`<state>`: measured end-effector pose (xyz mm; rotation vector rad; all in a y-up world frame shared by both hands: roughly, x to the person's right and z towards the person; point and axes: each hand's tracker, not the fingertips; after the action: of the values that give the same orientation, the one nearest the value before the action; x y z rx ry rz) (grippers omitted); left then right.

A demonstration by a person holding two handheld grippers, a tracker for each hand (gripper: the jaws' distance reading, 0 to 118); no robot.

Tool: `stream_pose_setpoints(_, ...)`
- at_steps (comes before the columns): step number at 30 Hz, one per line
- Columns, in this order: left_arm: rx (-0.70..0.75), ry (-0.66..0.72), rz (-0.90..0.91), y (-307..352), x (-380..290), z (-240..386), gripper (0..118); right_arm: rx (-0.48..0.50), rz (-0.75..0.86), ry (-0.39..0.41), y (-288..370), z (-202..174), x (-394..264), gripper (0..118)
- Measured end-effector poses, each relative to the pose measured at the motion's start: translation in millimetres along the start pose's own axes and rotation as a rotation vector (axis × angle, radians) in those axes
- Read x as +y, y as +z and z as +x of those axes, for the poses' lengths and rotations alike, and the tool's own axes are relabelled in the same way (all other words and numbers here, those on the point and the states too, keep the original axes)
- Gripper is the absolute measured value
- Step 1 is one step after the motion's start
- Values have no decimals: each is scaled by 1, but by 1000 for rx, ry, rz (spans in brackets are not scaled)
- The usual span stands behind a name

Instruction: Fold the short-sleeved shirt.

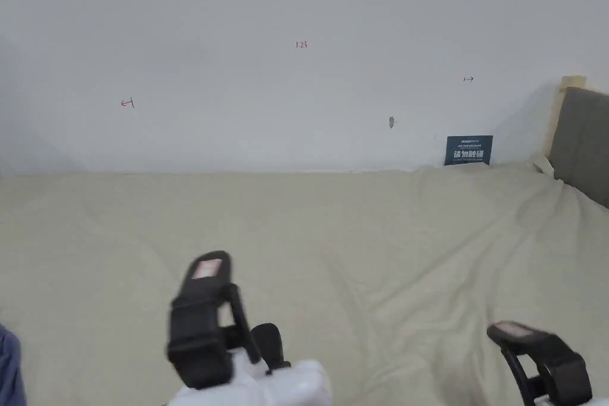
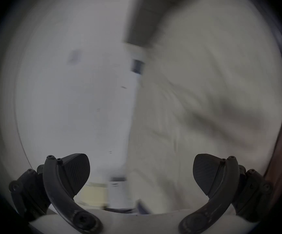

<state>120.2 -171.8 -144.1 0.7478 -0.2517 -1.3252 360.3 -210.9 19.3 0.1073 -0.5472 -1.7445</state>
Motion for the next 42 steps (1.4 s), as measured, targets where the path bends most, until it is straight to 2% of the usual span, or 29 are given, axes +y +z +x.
stream_pose_setpoints(1,38,-97,29,1,1,6,118,-15,-17,-73,-3,12,4,118)
stream_pose_setpoints(2,37,-84,34,1,0,8,118,-21,-13,-89,-4,18,8,118)
stream_pose_setpoints(4,-68,232,-26,-3,2,-10,118,-5,57,76,2,7,12,118)
stream_pose_setpoints(6,-168,562,-131,-12,-3,-35,118,21,121,297,10,-12,2,118)
stream_pose_setpoints(8,-244,909,-220,-21,-18,-57,118,93,173,562,18,-41,-5,118)
stream_pose_setpoints(9,-280,1124,-265,-27,-34,-79,118,124,220,736,22,-58,-16,118)
stream_pose_setpoints(11,-316,1528,-325,-30,-63,-90,118,124,362,1137,30,-81,-44,118)
stream_pose_setpoints(12,-291,1698,-305,-27,-77,-90,118,68,466,1373,30,-86,-62,118)
stream_pose_setpoints(13,-223,1798,-303,-24,-90,-75,118,7,562,1583,27,-86,-79,118)
stream_pose_setpoints(14,-136,1749,-285,-21,-95,-72,118,-36,634,1734,23,-82,-92,118)
stream_pose_setpoints(15,-56,1727,-278,-19,-94,-67,118,-56,707,1838,19,-75,-101,118)
stream_pose_setpoints(16,13,1591,-296,-18,-94,-68,118,-37,734,1871,16,-66,-102,118)
stream_pose_setpoints(17,12,1494,-320,-20,-90,-67,118,-1,726,1882,16,-62,-104,118)
stream_pose_setpoints(18,-4,1410,-306,-17,-79,-63,118,53,675,1861,18,-62,-104,118)
stream_pose_setpoints(20,-71,1346,-281,-18,-75,-60,118,80,600,1804,20,-62,-104,118)
stream_pose_setpoints(27,-97,1411,-339,-17,-72,-56,118,29,546,1678,18,-65,-93,118)
stream_pose_setpoints(31,-101,1358,-327,-17,-68,-55,118,19,541,1679,18,-62,-89,118)
stream_pose_setpoints(36,-157,1328,-317,-16,-61,-53,118,19,537,1724,20,-62,-92,118)
stream_pose_setpoints(39,-143,1272,-329,-15,-57,-52,118,25,533,1718,22,-64,-93,118)
stream_pose_setpoints(42,-171,1285,-339,-18,-57,-51,118,40,520,1695,24,-67,-92,118)
